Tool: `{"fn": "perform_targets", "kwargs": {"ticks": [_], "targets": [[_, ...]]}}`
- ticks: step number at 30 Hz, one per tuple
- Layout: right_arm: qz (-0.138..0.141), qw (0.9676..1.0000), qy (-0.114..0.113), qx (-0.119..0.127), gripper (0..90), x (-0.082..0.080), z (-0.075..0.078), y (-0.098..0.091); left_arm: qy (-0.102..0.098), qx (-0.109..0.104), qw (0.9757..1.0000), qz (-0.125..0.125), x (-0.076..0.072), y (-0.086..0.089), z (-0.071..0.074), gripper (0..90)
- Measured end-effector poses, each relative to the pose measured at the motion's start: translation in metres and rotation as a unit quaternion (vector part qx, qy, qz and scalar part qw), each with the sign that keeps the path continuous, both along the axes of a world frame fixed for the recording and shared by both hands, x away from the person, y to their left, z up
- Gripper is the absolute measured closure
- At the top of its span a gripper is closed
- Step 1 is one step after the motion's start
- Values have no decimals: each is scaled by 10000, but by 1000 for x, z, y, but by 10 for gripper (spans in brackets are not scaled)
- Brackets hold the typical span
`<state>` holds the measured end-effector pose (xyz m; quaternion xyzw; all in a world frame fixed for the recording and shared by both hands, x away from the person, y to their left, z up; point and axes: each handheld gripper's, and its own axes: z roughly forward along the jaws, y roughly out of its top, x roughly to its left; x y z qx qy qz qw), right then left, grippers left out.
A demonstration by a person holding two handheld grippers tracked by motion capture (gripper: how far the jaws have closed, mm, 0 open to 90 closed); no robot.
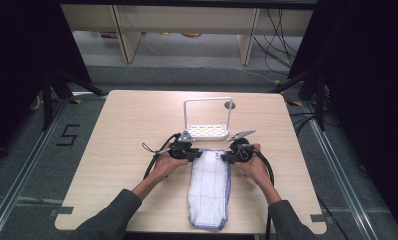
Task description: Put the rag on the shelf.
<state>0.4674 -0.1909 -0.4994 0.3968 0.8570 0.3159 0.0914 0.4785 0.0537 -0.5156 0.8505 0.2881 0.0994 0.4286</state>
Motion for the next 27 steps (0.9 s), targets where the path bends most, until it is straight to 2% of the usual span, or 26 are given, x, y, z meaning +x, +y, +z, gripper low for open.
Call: {"fn": "perform_targets", "kwargs": {"ticks": [1,2,3,5,6,7,8,9,12,14,16,18,19,21,22,23,25,26,27], "targets": [[7,10000,26,-4,780,-1,1,1,-1,1,10000,-42,0,0,0,818],[-32,10000,-54,35,795,-1,-1,2,-21,7,10000,-39,0,0,0,822],[-12,10000,-3,-63,805,-2,1,3,-15,-5,10000,-34,0,0,1,826],[15,9999,-48,-103,817,-3,2,4,-11,-68,10000,-7,0,1,1,834],[13,9999,-97,-93,820,-3,2,4,-21,-130,9999,37,-1,0,1,837],[-16,9998,-206,-58,823,-3,1,4,-63,-35,10000,8,-1,2,3,839],[13,9998,-160,-89,825,-3,4,3,-73,-109,9999,11,-2,1,4,841],[-16,9999,-140,-49,827,-5,6,3,-98,-62,9999,-53,-2,2,6,844],[31,9996,-271,46,828,-7,15,2,-105,-187,9998,-6,-5,3,11,847],[7,9990,-387,231,829,-9,20,2,-148,-239,9996,-54,-6,4,17,847],[43,9985,-494,228,830,-11,26,-1,-221,-281,9993,-84,-9,6,25,848],[59,9983,-510,272,830,-12,28,-1,-245,-322,9991,-87,-10,7,29,848],[45,9977,-551,388,832,-15,33,-2,-257,-353,9990,-90,-13,8,34,847],[134,9979,-527,366,832,-17,39,-3,-332,-393,9985,-180,-18,10,44,847],[126,9968,-664,421,832,-17,40,-3,-336,-398,9984,-211,-20,11,48,848],[67,9970,-600,485,832,-19,42,-3,-327,-438,9983,-221,-21,12,51,847],[126,9959,-713,549,831,-22,46,-2,-333,-492,9980,-232,-24,14,56,846],[223,9966,-654,443,832,-23,51,-3,-348,-500,9978,-255,-25,15,59,846],[190,9967,-640,463,832,-25,53,-3,-370,-498,9977,-277,-26,16,61,846]]}}
